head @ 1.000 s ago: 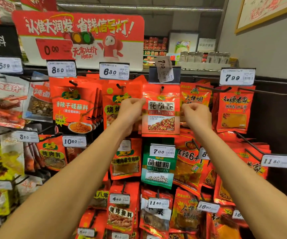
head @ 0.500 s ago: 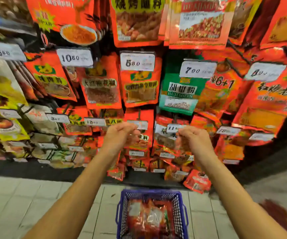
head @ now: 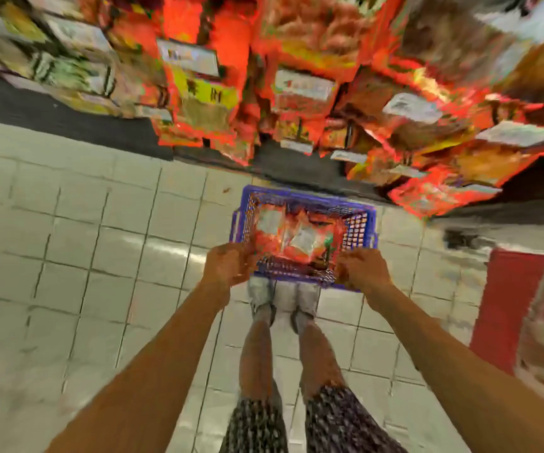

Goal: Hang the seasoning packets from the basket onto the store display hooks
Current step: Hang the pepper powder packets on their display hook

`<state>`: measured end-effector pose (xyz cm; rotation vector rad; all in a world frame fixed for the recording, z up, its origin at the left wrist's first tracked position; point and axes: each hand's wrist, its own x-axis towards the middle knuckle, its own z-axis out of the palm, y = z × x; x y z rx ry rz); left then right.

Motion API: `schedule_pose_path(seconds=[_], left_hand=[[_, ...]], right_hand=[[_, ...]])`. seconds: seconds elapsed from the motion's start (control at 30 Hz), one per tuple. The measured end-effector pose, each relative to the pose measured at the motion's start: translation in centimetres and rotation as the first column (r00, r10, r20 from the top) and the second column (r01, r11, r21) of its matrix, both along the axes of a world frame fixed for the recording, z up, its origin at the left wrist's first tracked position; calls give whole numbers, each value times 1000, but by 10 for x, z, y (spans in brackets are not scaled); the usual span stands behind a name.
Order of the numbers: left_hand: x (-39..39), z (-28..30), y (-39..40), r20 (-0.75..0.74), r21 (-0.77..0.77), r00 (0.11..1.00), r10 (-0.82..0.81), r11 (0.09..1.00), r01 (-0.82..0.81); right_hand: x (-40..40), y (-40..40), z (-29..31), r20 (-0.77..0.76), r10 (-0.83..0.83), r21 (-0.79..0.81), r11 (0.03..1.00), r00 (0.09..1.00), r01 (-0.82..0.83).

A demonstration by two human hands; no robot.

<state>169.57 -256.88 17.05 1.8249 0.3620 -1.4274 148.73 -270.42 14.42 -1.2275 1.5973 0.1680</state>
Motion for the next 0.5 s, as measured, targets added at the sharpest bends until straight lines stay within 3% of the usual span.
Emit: schedule_pose_path(seconds=[0.17, 0.33, 0.4, 0.5], left_hand=[[-14, -141, 30, -61, 134, 996, -62, 989, 70], [-18, -255, 36, -88, 208, 996, -23, 977, 41], [-24, -291, 36, -33, 188, 997, -73, 979, 78], [-32, -340, 32, -15, 156, 994, -112, 981, 113]], right_hand=[[-17, 20, -151, -101, 233, 191, 959, 967, -211], [-18, 31, -279, -113, 482, 256, 859, 869, -443], [-14, 32, -323, -174, 664, 212, 746, 727, -631], [-9, 27, -374, -307, 854, 121, 473, 420, -873]])
